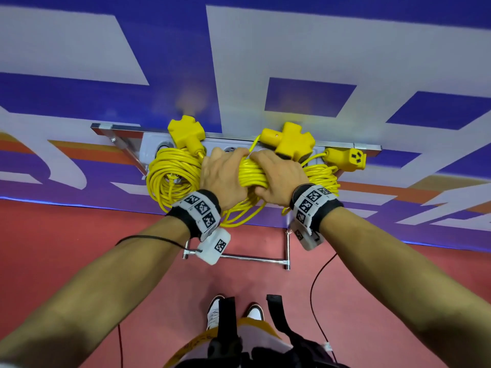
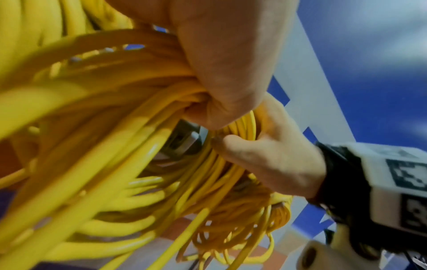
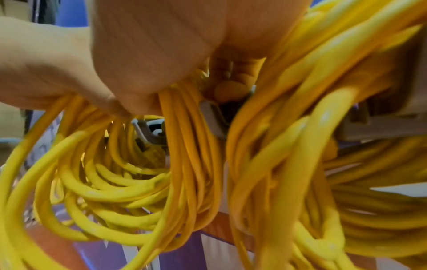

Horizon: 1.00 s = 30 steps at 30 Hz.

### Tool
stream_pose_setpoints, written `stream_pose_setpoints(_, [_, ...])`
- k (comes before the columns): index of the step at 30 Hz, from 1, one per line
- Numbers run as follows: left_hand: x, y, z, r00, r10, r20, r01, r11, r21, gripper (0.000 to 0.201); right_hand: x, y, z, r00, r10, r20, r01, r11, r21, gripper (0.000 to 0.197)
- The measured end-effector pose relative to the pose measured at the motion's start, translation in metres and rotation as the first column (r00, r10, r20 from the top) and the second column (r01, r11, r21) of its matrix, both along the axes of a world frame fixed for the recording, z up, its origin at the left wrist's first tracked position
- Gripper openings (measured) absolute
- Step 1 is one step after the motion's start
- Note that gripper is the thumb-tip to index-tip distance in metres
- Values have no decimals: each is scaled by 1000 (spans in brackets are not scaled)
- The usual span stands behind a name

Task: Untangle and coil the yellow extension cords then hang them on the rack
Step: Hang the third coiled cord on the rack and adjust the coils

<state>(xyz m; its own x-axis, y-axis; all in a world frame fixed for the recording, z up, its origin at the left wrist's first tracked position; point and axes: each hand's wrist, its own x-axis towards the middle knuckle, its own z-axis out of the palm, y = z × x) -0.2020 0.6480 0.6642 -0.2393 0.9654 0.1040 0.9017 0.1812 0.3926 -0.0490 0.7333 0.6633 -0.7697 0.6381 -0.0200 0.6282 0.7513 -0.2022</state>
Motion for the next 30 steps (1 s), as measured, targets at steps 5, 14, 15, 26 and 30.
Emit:
stream_pose_setpoints(5, [-6, 7, 7, 998, -9, 59, 8, 1000, 17, 75, -2, -1, 0, 999, -26, -37, 26, 1000, -15, 70])
stream_pose_setpoints(14, [-15, 11, 8, 993, 55, 107, -52, 998, -24, 78, -11, 1, 0, 994, -73, -76, 76, 996, 38, 61])
stream_pose_setpoints(15, [-16, 13, 7, 995, 50, 91, -48, 998, -28, 77, -13, 1, 1, 994, -91, -59, 93, 995, 32, 61])
stream_pose_setpoints(26, [-16, -33, -28, 999, 28, -44, -23, 994, 107, 76, -20, -2, 4, 996, -80, 47, 80, 997, 8, 59])
stream_pose_setpoints(30, [-8, -30, -22, 995, 92, 38, -94, 994, 52, 69, -19, -6, 4, 997, -36, 66, 34, 999, 28, 55])
